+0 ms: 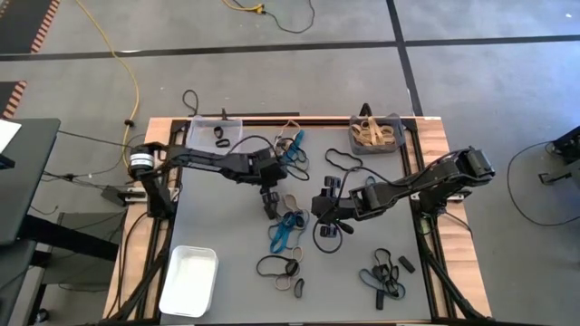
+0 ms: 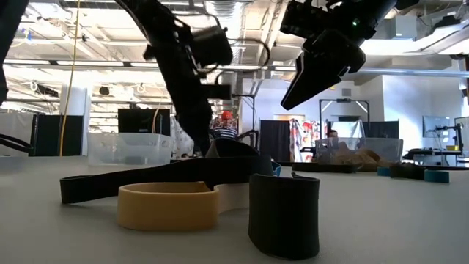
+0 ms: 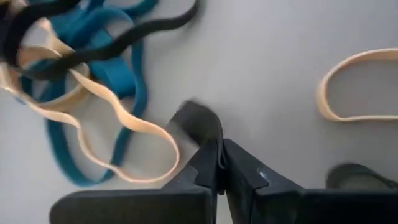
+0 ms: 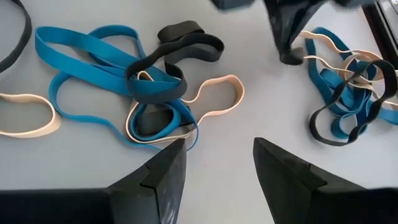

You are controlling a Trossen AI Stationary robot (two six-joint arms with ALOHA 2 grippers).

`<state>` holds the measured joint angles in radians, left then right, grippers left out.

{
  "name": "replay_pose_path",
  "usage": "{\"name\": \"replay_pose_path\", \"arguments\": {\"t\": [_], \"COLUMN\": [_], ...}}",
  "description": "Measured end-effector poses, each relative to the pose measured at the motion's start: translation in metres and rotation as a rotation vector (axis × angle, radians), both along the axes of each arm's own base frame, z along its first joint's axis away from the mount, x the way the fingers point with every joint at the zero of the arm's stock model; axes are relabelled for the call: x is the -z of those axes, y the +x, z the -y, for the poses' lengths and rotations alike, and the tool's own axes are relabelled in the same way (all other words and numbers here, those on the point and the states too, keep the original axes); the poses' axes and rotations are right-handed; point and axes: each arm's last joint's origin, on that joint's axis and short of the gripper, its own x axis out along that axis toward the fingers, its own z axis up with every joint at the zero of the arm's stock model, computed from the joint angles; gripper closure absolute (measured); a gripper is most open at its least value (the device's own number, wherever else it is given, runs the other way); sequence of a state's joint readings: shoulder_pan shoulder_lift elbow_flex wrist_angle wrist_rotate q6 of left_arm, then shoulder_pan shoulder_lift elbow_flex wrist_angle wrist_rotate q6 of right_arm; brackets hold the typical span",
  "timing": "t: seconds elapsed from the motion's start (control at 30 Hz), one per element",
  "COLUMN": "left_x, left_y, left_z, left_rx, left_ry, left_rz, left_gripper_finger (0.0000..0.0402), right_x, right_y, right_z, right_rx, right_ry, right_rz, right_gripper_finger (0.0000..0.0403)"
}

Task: Sort rubber bands into baskets
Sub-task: Put the black rubber band into the transparent bin

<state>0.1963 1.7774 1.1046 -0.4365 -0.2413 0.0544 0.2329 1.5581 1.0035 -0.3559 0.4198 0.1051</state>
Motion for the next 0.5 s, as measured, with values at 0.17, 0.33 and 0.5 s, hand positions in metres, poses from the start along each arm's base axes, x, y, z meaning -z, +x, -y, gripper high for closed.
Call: {"name": "replay_pose_path", "arguments": {"t": [0.17, 0.33, 0.5], "left_x": [-0.037, -0.073, -0.098], "left_y": [-0.019, -0.051, -0.086], "left_z": [-0.001, -0.015, -0.043], "left_rx": [-0.022, -0.114, -0.260], "left_ry": [0.084, 0.176, 0.185], "left_rz": [0.016, 0.008, 0.022], "left_gripper_finger": [0.0400, 0.0401, 0.0401], "right_x": [0.000, 0.000, -0.001], "right_y": [0.000, 0.001, 0.001], "right_z": [0.000, 0.000, 0.000], "right_rx": [0.000, 0.000, 0.000], "right_ry": [0.000, 0.002, 0.002], "right_rz": [0.001, 0.006, 0.008], "right_gripper_finger": [0.0186, 0.0186, 0.0186]}}
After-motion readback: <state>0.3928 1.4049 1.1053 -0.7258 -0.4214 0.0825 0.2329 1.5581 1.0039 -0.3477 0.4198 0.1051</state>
